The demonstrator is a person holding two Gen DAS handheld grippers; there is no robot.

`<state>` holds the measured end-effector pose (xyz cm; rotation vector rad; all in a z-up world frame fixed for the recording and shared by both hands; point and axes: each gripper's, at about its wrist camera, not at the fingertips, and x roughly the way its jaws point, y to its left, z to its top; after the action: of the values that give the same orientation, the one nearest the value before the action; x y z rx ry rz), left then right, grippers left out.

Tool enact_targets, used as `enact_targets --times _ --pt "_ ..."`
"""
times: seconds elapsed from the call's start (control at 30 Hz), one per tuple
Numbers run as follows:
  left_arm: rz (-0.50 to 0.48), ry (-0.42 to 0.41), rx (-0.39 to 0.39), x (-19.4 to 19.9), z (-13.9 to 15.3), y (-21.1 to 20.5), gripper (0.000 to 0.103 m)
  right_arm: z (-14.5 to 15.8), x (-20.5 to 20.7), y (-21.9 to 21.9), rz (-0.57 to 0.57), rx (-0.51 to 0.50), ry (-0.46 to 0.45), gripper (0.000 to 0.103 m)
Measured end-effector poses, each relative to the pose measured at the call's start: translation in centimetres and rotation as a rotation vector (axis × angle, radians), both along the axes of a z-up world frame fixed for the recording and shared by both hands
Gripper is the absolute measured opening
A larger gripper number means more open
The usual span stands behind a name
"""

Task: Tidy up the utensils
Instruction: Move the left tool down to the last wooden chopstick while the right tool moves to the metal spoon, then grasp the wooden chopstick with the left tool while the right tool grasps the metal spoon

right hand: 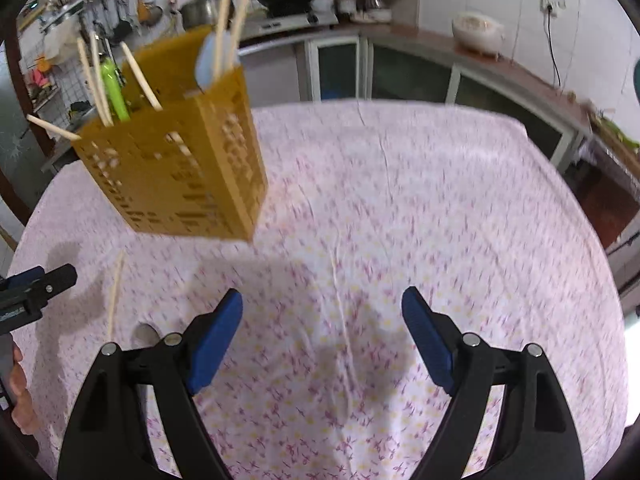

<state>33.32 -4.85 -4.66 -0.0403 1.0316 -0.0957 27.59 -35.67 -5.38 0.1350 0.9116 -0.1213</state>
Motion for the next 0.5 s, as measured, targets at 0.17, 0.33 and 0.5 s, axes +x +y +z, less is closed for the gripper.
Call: enact_targets --times 0.17,0.33,0.5 --pt "0.000 0.118 -0.011 1.6 -2.1 -1.0 0.050 -1.2 -0.3 -0.9 -0.022 0.043 0.027 0.080" --pt "0.008 0.147 -0.042 2.3 -2.3 -1.4 0.032 -1.3 -0.3 -0.7 -0.014 0.036 0.046 0.080" --pt "-0.003 0.158 -0.095 2.3 -1.5 -1.4 0.029 -1.2 -0.2 0.1 0.006 0.013 0.054 0.080"
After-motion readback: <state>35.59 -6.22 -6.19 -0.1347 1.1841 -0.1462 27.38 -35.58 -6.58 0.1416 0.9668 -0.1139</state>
